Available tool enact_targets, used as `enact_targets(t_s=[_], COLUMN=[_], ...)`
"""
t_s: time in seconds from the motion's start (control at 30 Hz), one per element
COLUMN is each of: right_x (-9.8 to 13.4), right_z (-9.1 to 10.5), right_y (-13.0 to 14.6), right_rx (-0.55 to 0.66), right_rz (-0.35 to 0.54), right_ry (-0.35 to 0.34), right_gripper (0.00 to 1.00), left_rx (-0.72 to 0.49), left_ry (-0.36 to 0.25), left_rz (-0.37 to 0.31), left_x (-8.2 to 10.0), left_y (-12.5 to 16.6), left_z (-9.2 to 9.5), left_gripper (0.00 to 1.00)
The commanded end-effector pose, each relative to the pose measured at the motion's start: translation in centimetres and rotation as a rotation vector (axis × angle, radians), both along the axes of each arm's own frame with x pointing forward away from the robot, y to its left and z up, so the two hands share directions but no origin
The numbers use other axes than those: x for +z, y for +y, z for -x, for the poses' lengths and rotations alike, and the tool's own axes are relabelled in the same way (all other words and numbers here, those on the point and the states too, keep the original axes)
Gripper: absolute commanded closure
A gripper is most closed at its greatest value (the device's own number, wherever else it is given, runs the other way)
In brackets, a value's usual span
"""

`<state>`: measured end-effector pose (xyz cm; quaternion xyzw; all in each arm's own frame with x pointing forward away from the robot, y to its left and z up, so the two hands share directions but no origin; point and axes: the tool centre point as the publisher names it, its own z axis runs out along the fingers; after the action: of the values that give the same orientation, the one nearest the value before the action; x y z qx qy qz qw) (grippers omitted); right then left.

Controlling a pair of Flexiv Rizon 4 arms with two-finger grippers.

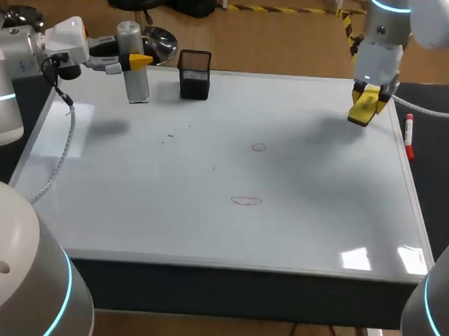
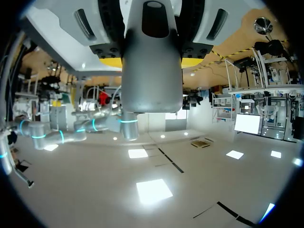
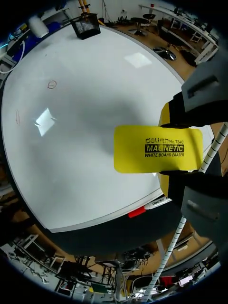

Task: Pick up the inspection probe, press it on each red-marked spot on the whiteboard one by one, put down the probe, pick up the eraser, and wipe off all the red marks.

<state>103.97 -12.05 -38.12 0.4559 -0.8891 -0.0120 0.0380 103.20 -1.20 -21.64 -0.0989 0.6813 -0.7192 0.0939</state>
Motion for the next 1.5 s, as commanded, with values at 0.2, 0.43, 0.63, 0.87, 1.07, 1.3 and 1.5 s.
enact_targets(t_s=[0.2,0.43,0.63,0.87,1.07,1.3,1.5], right_x=[0.1,0.1,0.1,0.1,0.1,0.1,0.1], right_z=[0.0,0.0,0.0,0.0,0.0,0.0,0.0], right_y=[-0.1,-0.1,-0.1,-0.1,-0.1,-0.1,-0.1], right_rx=[0.002,0.002,0.002,0.002,0.002,0.002,0.002], right_rz=[0.003,0.003,0.003,0.003,0.003,0.003,0.003], right_ry=[-0.001,-0.001,-0.001,-0.001,-0.001,-0.001,-0.001], right_gripper=[1.0,1.0,1.0,1.0,1.0,1.0,1.0], left_rx=[0.003,-0.001,-0.059,-0.143,-0.257,-0.396,-0.479], left_ry=[-0.001,-0.015,-0.05,-0.074,-0.065,-0.04,-0.026], left_rz=[-0.001,0.001,0.002,0.044,0.034,0.053,0.078], left_x=[0.2,0.6,2.1,3.0,2.6,1.8,0.7], left_y=[0.0,-0.2,-3.0,-7.8,-13.6,-20.1,-24.0], left_z=[0.1,0.3,1.9,4.6,7.6,9.6,10.4], left_gripper=[1.0,1.0,1.0,1.0,1.0,1.0,1.0])
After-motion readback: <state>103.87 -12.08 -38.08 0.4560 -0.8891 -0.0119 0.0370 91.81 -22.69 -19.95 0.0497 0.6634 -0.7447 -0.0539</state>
